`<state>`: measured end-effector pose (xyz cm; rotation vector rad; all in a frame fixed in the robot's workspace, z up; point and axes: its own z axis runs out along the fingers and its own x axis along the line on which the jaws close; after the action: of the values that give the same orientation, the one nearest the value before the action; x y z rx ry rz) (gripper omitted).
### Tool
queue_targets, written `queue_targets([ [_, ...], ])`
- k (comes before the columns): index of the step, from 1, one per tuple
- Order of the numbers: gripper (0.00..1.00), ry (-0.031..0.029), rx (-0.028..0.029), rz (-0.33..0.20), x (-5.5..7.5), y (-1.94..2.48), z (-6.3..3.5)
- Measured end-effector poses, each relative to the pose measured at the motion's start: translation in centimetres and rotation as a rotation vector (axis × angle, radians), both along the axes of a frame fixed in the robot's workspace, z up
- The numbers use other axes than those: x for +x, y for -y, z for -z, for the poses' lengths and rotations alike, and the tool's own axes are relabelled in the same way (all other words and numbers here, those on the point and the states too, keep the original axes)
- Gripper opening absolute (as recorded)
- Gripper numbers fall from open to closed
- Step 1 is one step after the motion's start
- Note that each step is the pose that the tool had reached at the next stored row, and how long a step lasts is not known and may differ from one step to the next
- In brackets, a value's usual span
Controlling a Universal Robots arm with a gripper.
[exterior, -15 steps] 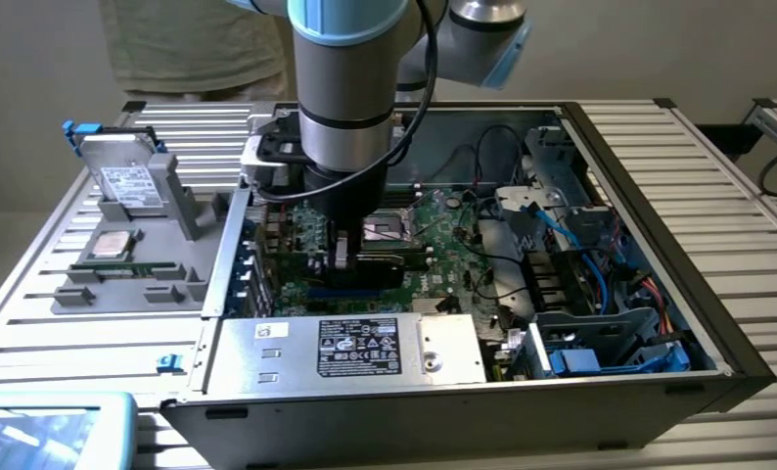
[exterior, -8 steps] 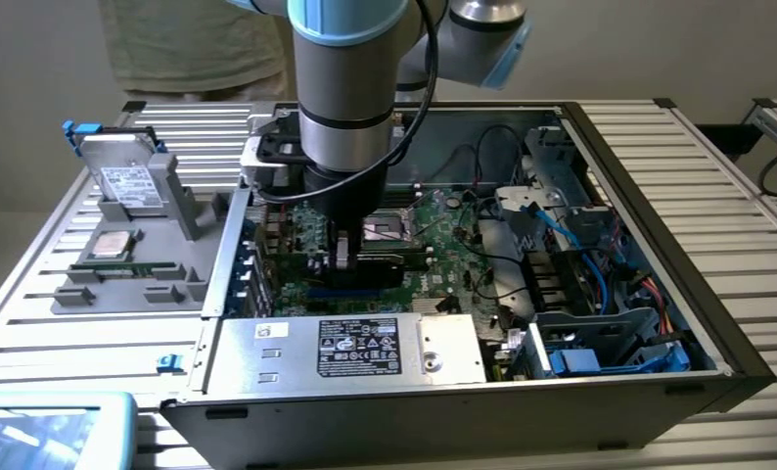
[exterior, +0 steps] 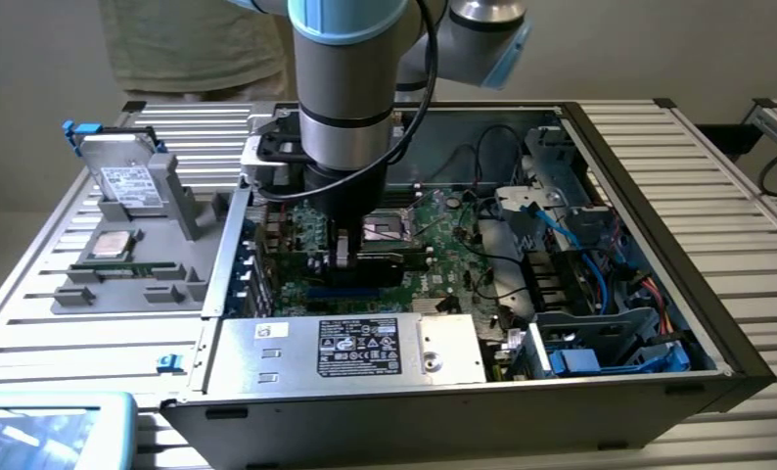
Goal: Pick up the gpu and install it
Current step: 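Insert the gpu into the slot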
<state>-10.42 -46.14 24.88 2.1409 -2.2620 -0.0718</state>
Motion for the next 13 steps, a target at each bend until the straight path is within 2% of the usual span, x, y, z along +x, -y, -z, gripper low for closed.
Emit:
queue_targets([
  [13, 0.29, -0.0005, -0.0023, -0.001, 0.00, -0.11, 0.20],
])
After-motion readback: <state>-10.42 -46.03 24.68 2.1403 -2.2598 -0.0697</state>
